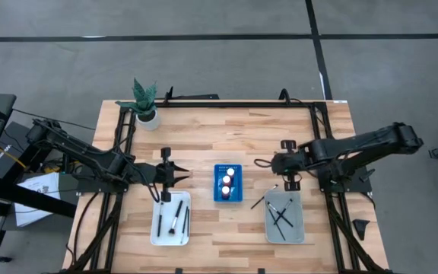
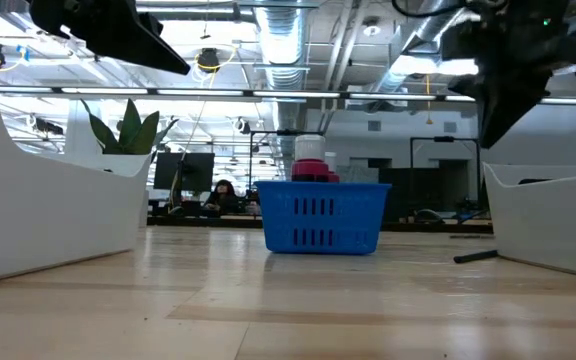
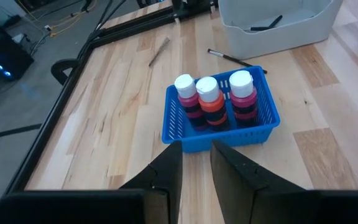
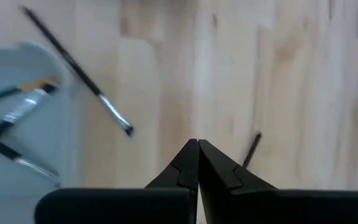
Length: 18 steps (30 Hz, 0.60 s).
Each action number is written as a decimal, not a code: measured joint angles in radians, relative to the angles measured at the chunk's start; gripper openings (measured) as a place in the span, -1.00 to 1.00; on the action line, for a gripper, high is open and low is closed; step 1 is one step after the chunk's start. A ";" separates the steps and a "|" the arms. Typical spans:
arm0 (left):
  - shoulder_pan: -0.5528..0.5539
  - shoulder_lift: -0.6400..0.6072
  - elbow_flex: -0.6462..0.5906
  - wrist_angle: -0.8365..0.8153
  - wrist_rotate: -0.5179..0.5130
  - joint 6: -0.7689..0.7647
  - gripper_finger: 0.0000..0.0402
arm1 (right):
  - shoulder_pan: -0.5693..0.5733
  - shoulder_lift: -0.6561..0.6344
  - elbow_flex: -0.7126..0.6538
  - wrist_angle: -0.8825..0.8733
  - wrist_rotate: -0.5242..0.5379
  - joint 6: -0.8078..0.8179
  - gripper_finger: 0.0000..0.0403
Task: Pick & Place Paint Supplies
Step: Put the liner brush into the gray bin
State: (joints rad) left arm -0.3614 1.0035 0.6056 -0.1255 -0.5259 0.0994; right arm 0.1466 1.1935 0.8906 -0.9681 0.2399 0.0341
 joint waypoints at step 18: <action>0.002 0.000 0.000 0.027 0.000 0.007 -0.62 | -0.345 0.088 -0.162 -0.138 0.148 0.392 -0.57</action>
State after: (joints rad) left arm -0.3592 1.0035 0.6056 -0.0985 -0.5255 0.1065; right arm -0.1984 1.2819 0.7287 -1.1062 0.3879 0.4262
